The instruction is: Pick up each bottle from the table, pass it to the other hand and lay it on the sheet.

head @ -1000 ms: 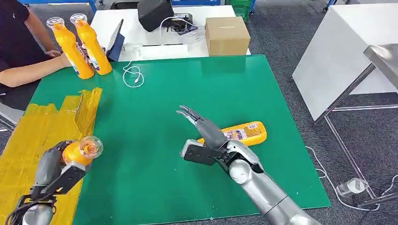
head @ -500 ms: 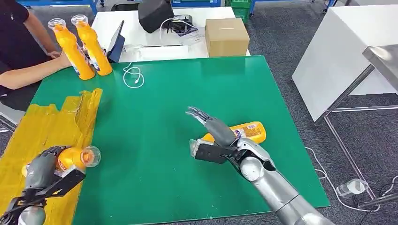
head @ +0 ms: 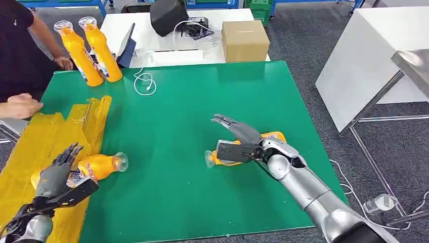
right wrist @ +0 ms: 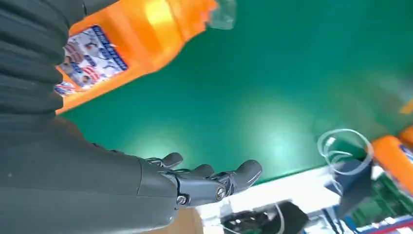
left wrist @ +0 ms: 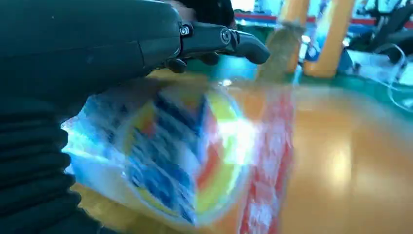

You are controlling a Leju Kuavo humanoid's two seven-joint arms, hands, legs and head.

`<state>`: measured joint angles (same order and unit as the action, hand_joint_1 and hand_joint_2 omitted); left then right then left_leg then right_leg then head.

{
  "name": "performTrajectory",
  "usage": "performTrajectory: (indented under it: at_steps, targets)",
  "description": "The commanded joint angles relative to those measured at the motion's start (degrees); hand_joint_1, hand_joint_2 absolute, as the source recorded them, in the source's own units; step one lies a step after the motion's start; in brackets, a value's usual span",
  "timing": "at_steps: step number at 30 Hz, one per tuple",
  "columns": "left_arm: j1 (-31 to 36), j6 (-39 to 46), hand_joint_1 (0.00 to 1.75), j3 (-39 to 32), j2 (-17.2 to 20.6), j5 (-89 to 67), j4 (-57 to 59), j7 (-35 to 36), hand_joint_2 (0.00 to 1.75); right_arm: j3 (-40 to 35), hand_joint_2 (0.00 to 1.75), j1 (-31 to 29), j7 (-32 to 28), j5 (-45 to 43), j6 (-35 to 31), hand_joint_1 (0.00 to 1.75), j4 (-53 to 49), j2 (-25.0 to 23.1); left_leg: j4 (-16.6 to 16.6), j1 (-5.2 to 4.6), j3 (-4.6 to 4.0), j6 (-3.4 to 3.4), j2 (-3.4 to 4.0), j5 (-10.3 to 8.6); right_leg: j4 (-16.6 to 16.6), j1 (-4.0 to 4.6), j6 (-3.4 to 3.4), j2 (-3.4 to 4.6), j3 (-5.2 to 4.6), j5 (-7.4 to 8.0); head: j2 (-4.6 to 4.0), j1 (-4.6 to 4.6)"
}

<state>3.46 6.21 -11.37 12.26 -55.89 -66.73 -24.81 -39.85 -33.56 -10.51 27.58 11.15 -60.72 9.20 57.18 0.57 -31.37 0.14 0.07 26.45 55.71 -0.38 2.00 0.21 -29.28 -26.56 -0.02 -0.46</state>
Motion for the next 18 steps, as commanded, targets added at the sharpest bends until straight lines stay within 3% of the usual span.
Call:
performTrajectory:
  at_steps: [1,13,18]
  targets:
    - [-0.40,-2.02,0.00,3.13,1.88,0.74,8.29,0.27,0.00,-4.77,1.75,-4.68,0.49,0.32,0.28,0.00,8.81,2.04,-0.08,-0.02,0.03,0.01,0.19,-0.04,-0.06,-0.01,-0.06,0.16,-0.04,0.08,0.00,0.09]
    - [0.69,-3.95,0.00,1.82,0.87,6.48,7.11,-2.80,0.00,-6.06,1.75,-5.47,1.16,2.98,-1.08,0.00,13.09,1.91,-0.10,-0.05,0.10,0.03,0.06,-0.06,-0.03,-0.05,-0.04,0.04,0.01,0.07,0.00,-0.02]
    - [-0.52,-10.85,0.00,-4.15,-3.36,22.02,-1.94,-9.13,0.00,-7.29,1.75,-5.65,1.68,8.00,-2.87,0.00,16.29,3.89,-0.06,-0.04,0.03,0.07,-0.06,-0.07,-0.03,-0.04,-0.01,-0.05,0.01,0.07,0.00,-0.02]
